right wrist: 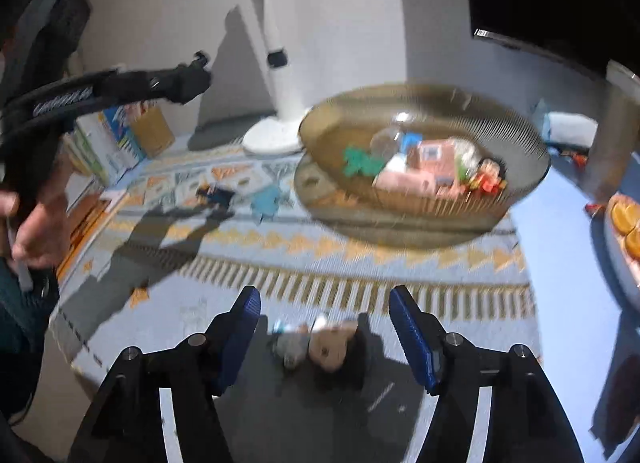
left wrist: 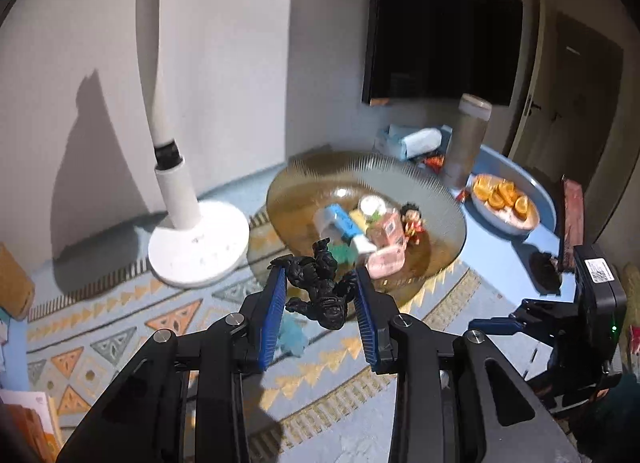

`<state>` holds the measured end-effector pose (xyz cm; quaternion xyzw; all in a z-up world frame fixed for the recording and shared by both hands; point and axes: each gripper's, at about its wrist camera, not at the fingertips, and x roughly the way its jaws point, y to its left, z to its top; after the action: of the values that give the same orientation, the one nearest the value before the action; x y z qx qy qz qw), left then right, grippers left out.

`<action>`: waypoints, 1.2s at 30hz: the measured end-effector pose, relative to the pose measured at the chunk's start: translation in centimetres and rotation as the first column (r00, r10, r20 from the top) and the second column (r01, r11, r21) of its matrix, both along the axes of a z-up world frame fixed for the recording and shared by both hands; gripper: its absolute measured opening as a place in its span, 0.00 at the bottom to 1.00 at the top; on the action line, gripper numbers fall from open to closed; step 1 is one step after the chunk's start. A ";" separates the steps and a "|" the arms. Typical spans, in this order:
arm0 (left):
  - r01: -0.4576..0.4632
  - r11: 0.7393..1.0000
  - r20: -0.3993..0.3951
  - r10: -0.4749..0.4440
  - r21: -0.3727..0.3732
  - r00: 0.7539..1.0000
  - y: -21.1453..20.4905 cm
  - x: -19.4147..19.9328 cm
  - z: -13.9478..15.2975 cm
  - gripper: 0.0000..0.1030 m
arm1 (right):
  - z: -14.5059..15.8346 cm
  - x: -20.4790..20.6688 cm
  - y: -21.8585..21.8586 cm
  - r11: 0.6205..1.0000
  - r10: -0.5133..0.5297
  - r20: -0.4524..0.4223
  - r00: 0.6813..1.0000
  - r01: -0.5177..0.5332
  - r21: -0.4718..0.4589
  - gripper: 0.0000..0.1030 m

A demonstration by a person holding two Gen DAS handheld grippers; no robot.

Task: Organize rigid objects
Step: 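Carry the black figure and black-and-white figure over the amber bowl, then open both tools to drop both figures into the bowl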

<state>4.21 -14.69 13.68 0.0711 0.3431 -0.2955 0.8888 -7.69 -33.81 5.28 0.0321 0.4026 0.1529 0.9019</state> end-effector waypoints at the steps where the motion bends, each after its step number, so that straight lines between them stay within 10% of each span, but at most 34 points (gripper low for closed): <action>1: 0.001 1.000 -0.003 -0.001 0.005 1.000 0.0 -0.1 -0.2 0.30 | -0.3 -0.1 0.0 1.000 0.006 -0.005 1.000 -0.006 0.002 0.63; 27: 0.019 1.000 -0.090 -0.019 -0.003 0.996 -0.1 1.4 -3.2 0.30 | -3.3 2.1 2.1 0.995 0.037 -0.086 0.996 -0.044 -0.084 0.61; 36: 0.023 1.000 -0.098 -0.024 -0.010 0.995 -0.3 1.6 -3.5 0.30 | -1.9 2.4 0.5 0.998 -0.025 -0.060 0.998 0.028 0.049 0.60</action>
<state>5.80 -15.02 10.14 0.0568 0.3841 -0.3105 0.8677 -5.32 -33.31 3.40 0.0645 0.4249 0.1501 0.8904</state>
